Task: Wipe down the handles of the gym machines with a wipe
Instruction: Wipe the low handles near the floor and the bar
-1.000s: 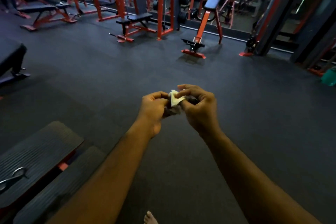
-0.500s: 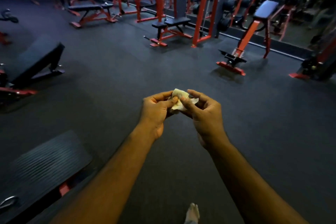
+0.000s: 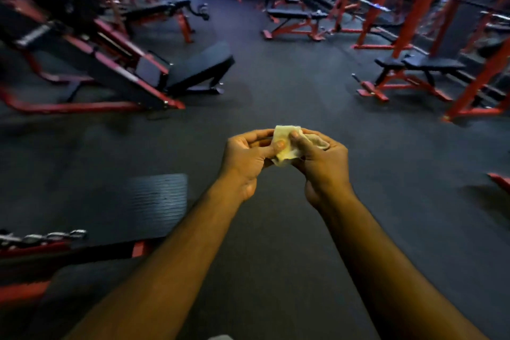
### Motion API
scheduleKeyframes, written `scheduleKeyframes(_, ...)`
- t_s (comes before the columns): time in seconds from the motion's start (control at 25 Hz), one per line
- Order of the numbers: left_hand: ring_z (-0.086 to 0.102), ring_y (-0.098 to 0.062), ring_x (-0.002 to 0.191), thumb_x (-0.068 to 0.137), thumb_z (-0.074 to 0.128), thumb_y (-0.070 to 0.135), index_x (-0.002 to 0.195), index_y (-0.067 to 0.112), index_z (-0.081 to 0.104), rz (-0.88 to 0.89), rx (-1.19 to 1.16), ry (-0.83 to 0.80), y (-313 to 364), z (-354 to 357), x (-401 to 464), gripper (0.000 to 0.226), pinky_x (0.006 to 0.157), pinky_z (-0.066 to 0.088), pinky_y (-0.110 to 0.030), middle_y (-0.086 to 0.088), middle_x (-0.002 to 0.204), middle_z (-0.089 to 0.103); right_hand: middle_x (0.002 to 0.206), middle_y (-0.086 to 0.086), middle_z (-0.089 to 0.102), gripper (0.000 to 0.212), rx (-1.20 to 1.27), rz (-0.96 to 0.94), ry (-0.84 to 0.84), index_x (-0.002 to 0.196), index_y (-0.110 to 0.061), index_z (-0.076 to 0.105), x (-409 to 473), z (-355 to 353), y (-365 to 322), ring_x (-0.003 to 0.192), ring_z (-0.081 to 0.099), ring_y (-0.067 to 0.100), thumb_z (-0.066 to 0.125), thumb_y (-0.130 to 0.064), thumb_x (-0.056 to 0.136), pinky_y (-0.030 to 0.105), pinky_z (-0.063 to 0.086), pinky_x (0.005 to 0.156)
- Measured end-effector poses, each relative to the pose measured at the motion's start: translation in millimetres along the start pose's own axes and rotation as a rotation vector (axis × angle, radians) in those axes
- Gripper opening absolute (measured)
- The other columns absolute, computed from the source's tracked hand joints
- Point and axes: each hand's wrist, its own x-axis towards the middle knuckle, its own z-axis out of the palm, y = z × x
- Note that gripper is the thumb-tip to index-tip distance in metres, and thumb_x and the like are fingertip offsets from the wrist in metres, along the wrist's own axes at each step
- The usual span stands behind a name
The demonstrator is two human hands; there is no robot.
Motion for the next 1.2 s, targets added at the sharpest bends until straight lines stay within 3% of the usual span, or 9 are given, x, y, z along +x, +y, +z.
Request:
scheduleKeyframes(0.2,0.074,-0.026,0.09,0.082,0.073,-0.003,0.097,0.009,0.071,0.087,-0.005,0.219,1.9,-19.4,96.1,0.019,0.076,0.062,-0.039,-0.011,0.096,0.076,0.093,0.016,0.075,0.027,-0.034,0.041,-0.206,0.104,-0.001,0.069,104.3,45.0,17.6,0.087,0.074,0.029,0.077,-0.004,0.079,0.041,0.061,0.075)
scheduleKeyframes(0.32,0.074,-0.023,0.083,0.082,0.073,0.0,0.091,0.009,0.072,0.132,-0.058,0.311,3.4,-43.5,179.3,0.013,0.073,0.062,-0.038,-0.008,0.088,0.076,0.089,0.015,0.075,0.018,-0.017,0.065,-0.267,0.096,-0.002,0.07,182.5,87.5,36.0,0.082,0.074,0.029,0.076,-0.001,0.079,0.035,0.061,0.066)
scheduleKeyframes(0.52,0.07,-0.027,0.084,0.085,0.072,0.002,0.093,0.005,0.072,0.153,-0.11,0.396,27.4,-71.7,316.7,0.009,0.074,0.061,-0.04,-0.012,0.088,0.074,0.09,0.015,0.075,0.018,-0.039,0.083,-0.322,0.098,0.001,0.071,313.0,160.8,51.3,0.083,0.073,0.03,0.076,-0.001,0.081,0.047,0.061,0.076)
scheduleKeyframes(0.72,0.068,-0.028,0.086,0.084,0.072,0.002,0.091,0.006,0.073,0.183,-0.077,0.467,54.3,-97.8,445.3,0.008,0.079,0.059,-0.041,-0.015,0.091,0.073,0.089,0.012,0.076,0.014,-0.041,0.088,-0.375,0.096,-0.003,0.072,439.9,229.5,61.8,0.086,0.073,0.031,0.075,-0.004,0.083,0.05,0.059,0.08)
scheduleKeyframes(1.04,0.072,-0.02,0.075,0.084,0.072,0.002,0.094,0.001,0.072,0.217,-0.098,0.611,65.3,-150.3,656.1,0.011,0.067,0.059,-0.03,-0.013,0.086,0.074,0.096,0.017,0.075,0.02,0.025,0.173,-0.538,0.105,0.003,0.068,646.9,332.4,114.3,0.088,0.073,0.031,0.071,-0.002,0.085,0.04,0.06,0.072)
scheduleKeyframes(1.2,0.07,-0.021,0.076,0.084,0.071,0.0,0.099,-0.004,0.071,0.212,-0.134,0.705,74.9,-165.8,754.9,0.015,0.069,0.061,-0.032,-0.014,0.087,0.073,0.093,0.016,0.074,0.014,-0.018,0.187,-0.628,0.1,0.0,0.068,747.4,382.3,128.3,0.084,0.073,0.031,0.069,-0.001,0.087,0.039,0.06,0.067)
